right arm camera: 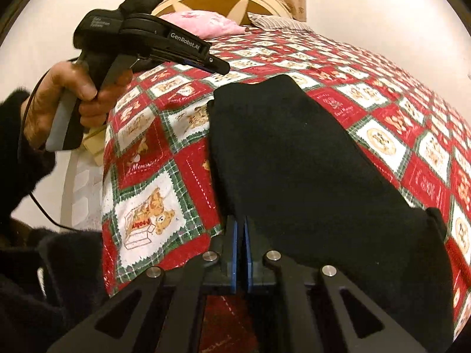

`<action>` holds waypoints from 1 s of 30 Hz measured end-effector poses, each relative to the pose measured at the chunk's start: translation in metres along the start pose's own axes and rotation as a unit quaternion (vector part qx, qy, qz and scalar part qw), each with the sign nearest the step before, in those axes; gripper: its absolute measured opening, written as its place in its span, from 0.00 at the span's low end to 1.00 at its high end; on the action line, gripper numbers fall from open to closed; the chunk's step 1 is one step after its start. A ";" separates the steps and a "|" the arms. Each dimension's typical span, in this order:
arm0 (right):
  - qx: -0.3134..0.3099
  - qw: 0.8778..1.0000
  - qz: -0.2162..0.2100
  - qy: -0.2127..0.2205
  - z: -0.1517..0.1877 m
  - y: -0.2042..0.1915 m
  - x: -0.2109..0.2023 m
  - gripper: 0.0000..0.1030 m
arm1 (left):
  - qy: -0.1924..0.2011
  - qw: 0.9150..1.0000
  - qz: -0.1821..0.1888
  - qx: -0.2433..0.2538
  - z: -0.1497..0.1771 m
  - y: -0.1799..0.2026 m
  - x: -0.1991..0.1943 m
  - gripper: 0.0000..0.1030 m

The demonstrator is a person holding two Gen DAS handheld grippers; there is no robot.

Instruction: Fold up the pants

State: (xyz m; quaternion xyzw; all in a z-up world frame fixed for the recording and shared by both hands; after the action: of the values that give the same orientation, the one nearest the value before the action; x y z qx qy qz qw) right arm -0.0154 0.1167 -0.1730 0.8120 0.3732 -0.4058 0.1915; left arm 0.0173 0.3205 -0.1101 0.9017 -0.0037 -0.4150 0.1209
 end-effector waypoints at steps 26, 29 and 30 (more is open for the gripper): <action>0.382 0.879 0.284 0.001 0.204 0.193 -0.174 0.06 | 0.004 0.993 -0.077 0.091 0.027 0.087 0.048 0.69; 0.412 0.866 0.282 0.017 0.217 0.196 -0.190 0.06 | -0.002 0.994 -0.075 0.081 0.025 0.086 0.046 0.69; 0.417 0.864 0.283 0.023 0.219 0.195 -0.196 0.06 | -0.004 0.995 -0.074 0.071 0.023 0.085 0.043 0.69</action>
State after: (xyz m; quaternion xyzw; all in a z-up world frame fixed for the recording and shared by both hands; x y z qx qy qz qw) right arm -0.0565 -0.2321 -0.1451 0.8959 -0.0725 -0.4332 -0.0665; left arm 0.0363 0.2285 -0.1377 0.9041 0.0329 -0.4254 0.0255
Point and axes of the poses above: each gripper's, at about its wrist camera, not at the fingertips, and x roughly the way its jaws point, y to its right, z to its underside, the point moved 6 cm from there along x, roughly the way its jaws point, and after that the axes turned 7 degrees about z, right-handed, at the moved point
